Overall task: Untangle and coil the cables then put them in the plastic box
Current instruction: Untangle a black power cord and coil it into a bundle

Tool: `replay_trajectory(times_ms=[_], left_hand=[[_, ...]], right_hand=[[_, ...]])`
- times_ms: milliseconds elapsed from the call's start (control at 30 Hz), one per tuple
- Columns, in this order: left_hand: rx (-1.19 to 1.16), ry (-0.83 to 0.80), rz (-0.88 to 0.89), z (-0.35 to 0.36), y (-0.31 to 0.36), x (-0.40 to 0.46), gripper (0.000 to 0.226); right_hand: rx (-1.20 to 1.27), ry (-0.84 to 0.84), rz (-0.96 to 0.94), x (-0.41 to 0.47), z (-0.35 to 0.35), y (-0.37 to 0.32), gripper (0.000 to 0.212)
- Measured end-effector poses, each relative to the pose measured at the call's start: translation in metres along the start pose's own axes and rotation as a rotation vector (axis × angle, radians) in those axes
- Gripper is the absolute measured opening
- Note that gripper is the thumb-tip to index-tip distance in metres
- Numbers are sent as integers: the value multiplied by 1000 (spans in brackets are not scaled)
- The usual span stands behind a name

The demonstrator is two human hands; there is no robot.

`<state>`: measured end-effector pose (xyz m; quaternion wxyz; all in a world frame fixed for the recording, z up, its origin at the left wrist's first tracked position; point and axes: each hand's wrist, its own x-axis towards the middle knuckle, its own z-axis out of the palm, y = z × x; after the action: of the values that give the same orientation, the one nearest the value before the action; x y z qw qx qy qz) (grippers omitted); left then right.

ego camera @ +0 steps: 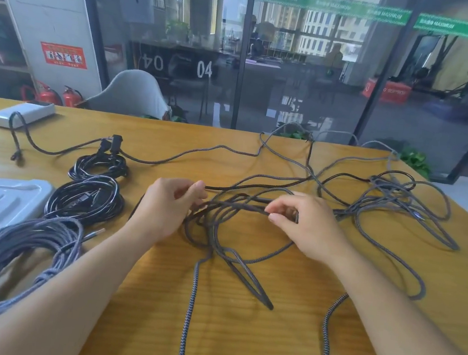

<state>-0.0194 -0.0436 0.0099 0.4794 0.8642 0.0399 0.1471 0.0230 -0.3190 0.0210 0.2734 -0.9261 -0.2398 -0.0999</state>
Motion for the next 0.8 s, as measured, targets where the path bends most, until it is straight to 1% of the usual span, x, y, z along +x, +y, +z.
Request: replay_trajectory(times_ms=[33, 100, 167, 233, 300, 367, 433, 533, 567, 600, 633, 667, 700, 733, 767, 800], left_hand=[[-1, -8, -8, 0, -1, 0, 29], [37, -43, 8, -1, -5, 0, 19], [99, -92, 58, -1, -6, -1, 10], [141, -142, 97, -2, -4, -2, 8], [166, -195, 117, -3, -2, -4, 7], [200, -231, 137, -4, -1, -6, 12], [226, -204, 164, -2, -1, -8, 12], [135, -37, 170, 1, 1, -8, 11], [80, 32, 169, 0, 3, -7, 11], [28, 94, 175, -2, 5, -6, 11], [-21, 139, 184, -4, 7, -7, 12], [-62, 160, 192, -6, 10, -8, 12], [-94, 160, 205, -7, 13, -9, 13], [-113, 142, 223, -7, 15, -11, 14], [-123, 116, 250, -7, 17, -12, 15], [-128, 88, 278, -6, 17, -13, 15]], right_hand=[[11, -20, -1, -2, -3, 0, 10], [50, -85, -6, -6, -8, -1, 8], [100, -146, -14, -8, -13, -2, 9], [181, -174, -7, -9, -17, -2, 8], [271, -155, 19, -10, -18, -3, 12], [313, -120, 61, -9, -15, -3, 27], [273, -85, 88, -9, -12, -3, 37], [131, -82, 70, -11, -9, -9, 28], [72, -80, 75, -11, -8, -11, 30], [16, -53, 93, -10, -5, -13, 40], [-28, 1, 123, -9, -2, -13, 48], [-38, 74, 149, -8, 1, -15, 52], [-17, 142, 158, -7, 4, -17, 50], [19, 201, 155, -7, 7, -17, 41], [54, 252, 145, -7, 8, -19, 29], [90, 281, 146, -8, 8, -20, 21]])
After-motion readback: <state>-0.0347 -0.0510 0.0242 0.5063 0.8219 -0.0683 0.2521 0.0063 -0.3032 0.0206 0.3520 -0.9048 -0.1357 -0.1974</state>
